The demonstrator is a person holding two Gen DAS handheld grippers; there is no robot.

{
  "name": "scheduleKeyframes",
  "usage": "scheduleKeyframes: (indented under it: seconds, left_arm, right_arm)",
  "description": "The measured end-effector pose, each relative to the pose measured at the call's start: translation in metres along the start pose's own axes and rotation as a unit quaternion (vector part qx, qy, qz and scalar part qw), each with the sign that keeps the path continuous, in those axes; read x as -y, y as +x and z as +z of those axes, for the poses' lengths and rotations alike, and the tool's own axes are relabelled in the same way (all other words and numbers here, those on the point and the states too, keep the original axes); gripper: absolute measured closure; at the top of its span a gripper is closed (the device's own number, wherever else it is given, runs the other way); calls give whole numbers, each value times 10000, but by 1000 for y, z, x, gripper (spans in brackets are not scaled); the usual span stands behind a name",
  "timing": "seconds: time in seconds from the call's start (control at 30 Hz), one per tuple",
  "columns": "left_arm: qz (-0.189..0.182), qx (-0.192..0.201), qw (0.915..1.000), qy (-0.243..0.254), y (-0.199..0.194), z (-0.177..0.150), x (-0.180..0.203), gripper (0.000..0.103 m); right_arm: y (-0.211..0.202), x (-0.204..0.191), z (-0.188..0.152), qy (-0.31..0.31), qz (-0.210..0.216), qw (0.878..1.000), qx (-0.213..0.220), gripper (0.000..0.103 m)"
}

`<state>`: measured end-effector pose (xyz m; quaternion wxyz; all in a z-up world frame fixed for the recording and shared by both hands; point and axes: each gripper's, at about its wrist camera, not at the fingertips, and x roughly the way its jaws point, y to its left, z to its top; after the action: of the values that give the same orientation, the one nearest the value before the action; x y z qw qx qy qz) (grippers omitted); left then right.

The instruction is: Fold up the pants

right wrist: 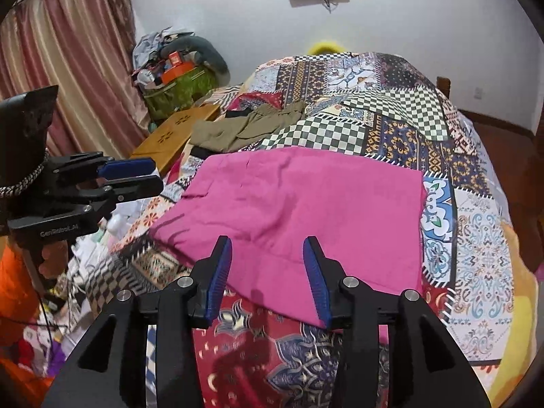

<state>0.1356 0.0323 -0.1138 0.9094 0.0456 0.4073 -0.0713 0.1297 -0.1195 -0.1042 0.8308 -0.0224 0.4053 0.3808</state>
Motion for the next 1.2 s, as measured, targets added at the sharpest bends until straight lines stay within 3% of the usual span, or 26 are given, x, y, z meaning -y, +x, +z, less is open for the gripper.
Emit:
scheduleKeyframes:
  seconds: [0.23,0.37,0.5,0.6,0.73,0.9,1.2]
  left_arm:
    - [-275,-644,9965,-454,49,-12,-7,54]
    - [-80,-996,9944,-342,71,-34,-7,52]
    - [57,-759,9971,-72,63,-51,-14,35]
    - [8,-846,9960,-274,60,-57,-32,31]
    - [-137,-859,9948,-525,56,-65,-42,30]
    - [102,-745,9963,-417,48,-69,-35,30]
    - [137,-746,9958,-508,40,-73,-39,30]
  right_arm:
    - [33,6,0,271,83,9991,-320,63]
    - [51,11,-11,342,51,9974,-624,63]
    - [51,15,-23,295,33,9974,-651,63]
    - [43,18,-27,209,-33,9978,-626,63]
    - [34,25,-32,237,-208,9977,-597,63]
    - [20,43,-42,468,-330,9968,-565,63]
    - [-2,81,-64,1118,-628,9907,-463,63]
